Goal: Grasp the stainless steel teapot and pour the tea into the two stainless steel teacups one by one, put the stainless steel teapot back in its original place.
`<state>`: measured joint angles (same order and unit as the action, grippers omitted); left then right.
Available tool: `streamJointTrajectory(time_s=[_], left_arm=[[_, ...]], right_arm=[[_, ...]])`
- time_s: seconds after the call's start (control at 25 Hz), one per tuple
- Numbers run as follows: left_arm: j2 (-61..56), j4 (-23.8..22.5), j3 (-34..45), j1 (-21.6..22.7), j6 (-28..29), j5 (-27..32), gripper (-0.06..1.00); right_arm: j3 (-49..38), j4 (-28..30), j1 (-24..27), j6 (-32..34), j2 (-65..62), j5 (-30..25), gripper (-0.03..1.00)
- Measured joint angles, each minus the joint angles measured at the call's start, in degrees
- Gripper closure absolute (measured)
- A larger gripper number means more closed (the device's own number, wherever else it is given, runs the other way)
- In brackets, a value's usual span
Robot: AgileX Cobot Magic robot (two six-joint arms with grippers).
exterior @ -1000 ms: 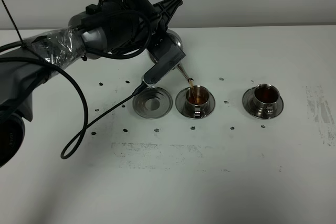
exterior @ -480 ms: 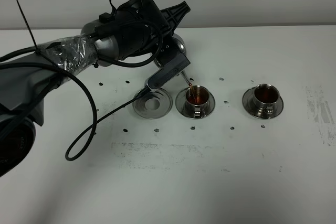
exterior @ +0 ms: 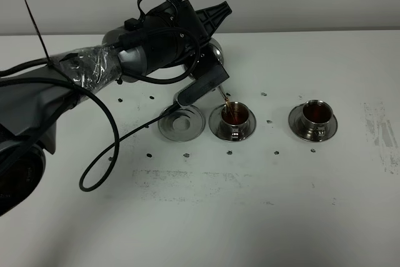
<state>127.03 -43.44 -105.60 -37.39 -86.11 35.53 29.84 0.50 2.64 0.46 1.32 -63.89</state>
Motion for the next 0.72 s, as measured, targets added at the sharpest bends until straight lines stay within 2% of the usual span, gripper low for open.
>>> streamJointTrajectory(time_s=[0.72], left_arm=[[0.0,-3.4,0.0,-0.8,1.7,0.4,0.74]], right_arm=[[0.0,0.0,0.0,0.0,0.0,0.0,0.65]])
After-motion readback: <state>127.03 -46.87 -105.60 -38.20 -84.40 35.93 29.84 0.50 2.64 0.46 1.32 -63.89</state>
